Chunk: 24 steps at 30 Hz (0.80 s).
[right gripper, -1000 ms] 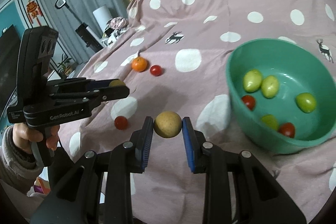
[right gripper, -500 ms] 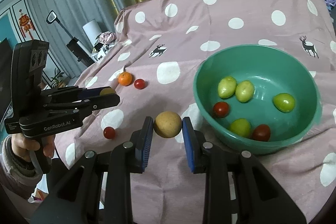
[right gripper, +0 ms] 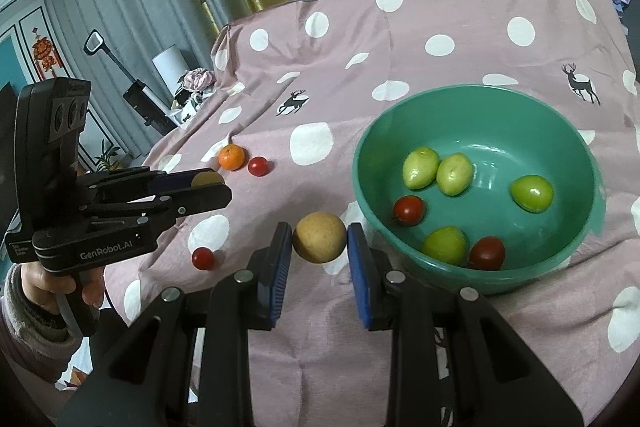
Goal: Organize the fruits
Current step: 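Carry both held fruits over the teal bowl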
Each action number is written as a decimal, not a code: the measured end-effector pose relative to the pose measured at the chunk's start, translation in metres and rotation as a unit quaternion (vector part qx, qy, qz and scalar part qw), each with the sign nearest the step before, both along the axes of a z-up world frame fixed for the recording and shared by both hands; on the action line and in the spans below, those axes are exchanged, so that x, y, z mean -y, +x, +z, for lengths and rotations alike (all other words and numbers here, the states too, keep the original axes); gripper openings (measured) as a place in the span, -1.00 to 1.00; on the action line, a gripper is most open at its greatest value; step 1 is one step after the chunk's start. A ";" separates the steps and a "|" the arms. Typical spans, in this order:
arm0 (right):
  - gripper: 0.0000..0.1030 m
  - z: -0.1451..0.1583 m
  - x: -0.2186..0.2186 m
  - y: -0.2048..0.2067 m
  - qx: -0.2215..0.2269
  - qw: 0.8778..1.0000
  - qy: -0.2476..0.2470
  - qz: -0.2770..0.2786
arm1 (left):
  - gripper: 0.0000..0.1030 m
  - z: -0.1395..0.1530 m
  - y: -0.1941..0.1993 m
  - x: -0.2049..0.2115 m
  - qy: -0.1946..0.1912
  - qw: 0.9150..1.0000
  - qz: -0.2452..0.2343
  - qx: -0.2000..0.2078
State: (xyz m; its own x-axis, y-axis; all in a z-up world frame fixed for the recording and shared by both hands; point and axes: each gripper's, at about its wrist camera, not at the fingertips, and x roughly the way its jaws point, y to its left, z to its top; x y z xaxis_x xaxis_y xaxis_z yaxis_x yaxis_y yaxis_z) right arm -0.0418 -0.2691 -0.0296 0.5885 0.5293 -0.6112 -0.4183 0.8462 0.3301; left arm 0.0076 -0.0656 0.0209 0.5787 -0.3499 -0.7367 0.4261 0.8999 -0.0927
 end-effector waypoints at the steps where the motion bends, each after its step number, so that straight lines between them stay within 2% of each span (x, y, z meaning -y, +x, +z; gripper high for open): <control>1: -0.43 0.000 0.001 0.000 0.000 1.000 0.000 -0.001 | -0.45 0.000 0.000 0.001 0.001 1.000 -0.001 0.001; 24: -0.43 0.003 0.023 0.004 0.008 1.000 0.009 -0.028 | -0.45 0.005 0.007 0.023 0.010 1.000 -0.027 0.008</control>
State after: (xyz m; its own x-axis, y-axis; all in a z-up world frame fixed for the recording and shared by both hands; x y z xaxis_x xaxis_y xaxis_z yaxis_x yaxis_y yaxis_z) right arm -0.0373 -0.2923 -0.0270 0.6269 0.5063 -0.5921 -0.3752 0.8623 0.3401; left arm 0.0150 -0.0889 0.0258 0.5716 -0.3669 -0.7339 0.4759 0.8769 -0.0678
